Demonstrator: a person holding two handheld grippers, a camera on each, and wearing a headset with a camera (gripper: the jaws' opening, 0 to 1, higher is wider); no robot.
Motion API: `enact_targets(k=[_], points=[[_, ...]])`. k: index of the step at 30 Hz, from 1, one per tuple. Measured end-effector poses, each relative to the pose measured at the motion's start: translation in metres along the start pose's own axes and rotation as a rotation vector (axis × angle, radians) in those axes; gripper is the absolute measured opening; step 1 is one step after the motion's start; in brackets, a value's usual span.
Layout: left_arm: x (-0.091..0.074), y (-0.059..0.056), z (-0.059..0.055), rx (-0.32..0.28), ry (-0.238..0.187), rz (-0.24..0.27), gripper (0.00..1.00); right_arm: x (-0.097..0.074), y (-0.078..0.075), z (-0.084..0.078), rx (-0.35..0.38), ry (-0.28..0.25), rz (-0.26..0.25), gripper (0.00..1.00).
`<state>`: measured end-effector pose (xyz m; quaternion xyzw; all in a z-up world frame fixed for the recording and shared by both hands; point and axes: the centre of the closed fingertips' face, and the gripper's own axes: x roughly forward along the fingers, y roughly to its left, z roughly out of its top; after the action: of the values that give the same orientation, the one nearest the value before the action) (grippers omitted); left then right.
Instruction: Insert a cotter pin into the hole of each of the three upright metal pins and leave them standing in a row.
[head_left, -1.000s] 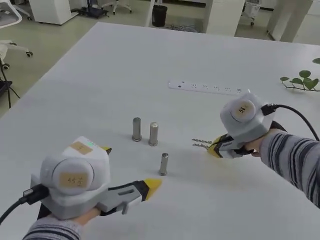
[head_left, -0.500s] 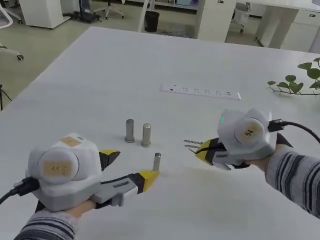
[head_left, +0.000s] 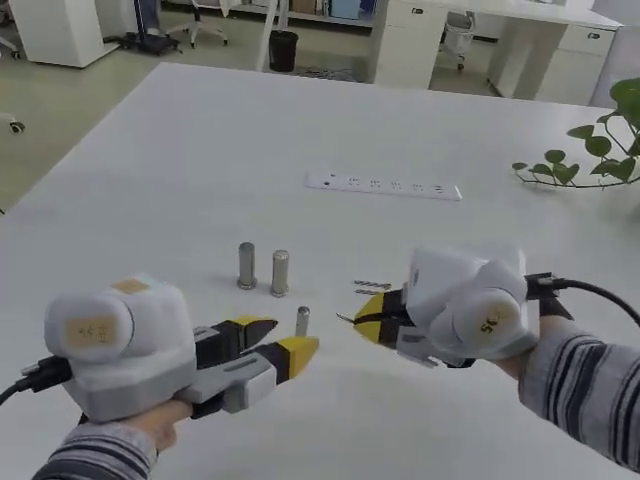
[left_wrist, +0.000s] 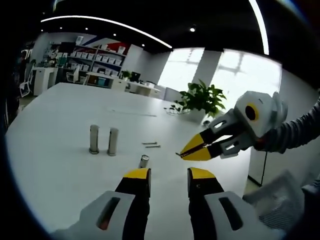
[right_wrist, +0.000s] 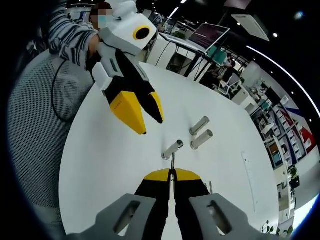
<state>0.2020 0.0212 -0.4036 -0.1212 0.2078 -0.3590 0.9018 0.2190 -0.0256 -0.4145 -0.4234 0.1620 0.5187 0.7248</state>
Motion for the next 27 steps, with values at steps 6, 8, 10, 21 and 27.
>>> enact_targets(k=[6, 8, 10, 21, 27], points=[[0.004, -0.007, -0.006, -0.017, 0.017, -0.037, 0.17, -0.002, 0.017, 0.006, -0.048, -0.012, 0.022, 0.00], [0.005, -0.011, -0.009, -0.033, 0.030, -0.053, 0.14, -0.002, 0.022, 0.009, -0.073, -0.019, 0.031, 0.00], [0.006, -0.012, -0.010, -0.043, 0.035, -0.065, 0.11, -0.002, 0.027, 0.009, -0.099, -0.017, 0.037, 0.00], [0.007, -0.019, -0.019, -0.070, 0.068, -0.102, 0.03, 0.000, 0.039, 0.017, -0.158, -0.033, 0.066, 0.00], [0.007, -0.022, -0.021, -0.085, 0.070, -0.115, 0.00, 0.002, 0.040, 0.018, -0.159, -0.037, 0.074, 0.00]])
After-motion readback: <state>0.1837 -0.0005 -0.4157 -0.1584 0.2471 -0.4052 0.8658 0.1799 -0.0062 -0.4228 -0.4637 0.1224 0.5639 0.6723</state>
